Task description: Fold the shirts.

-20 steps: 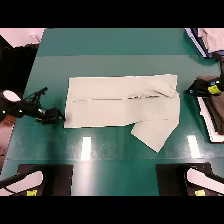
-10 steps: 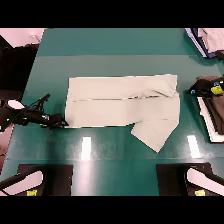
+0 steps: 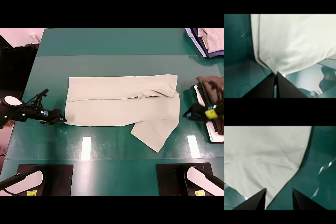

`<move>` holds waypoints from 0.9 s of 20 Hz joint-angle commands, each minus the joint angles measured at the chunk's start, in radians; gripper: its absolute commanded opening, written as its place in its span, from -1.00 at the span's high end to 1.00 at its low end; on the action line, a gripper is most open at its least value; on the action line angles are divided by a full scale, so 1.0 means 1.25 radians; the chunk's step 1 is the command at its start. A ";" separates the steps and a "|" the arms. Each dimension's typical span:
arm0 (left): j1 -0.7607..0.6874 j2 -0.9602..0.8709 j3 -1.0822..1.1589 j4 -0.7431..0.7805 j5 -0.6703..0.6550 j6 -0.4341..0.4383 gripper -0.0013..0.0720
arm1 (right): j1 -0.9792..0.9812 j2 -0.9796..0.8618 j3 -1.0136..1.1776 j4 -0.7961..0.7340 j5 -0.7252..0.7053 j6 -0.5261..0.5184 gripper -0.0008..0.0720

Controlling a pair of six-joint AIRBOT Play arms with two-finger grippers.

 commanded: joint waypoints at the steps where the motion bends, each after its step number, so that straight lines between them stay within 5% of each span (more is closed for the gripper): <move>1: 0.001 0.001 0.035 -0.005 -0.005 0.001 0.90 | -0.031 0.031 -0.158 0.010 -0.038 0.000 -0.03; 11: 0.001 0.001 0.035 -0.022 -0.020 0.001 0.90 | 0.121 0.027 -0.283 0.050 -0.234 -0.005 0.18; 14: 0.001 0.001 0.035 -0.022 -0.019 0.002 0.90 | 0.122 0.071 -0.283 0.043 -0.259 -0.006 0.90; 18: 0.001 0.005 0.035 0.017 -0.067 0.008 0.91 | 0.122 0.175 -0.277 -0.008 -0.228 -0.005 0.94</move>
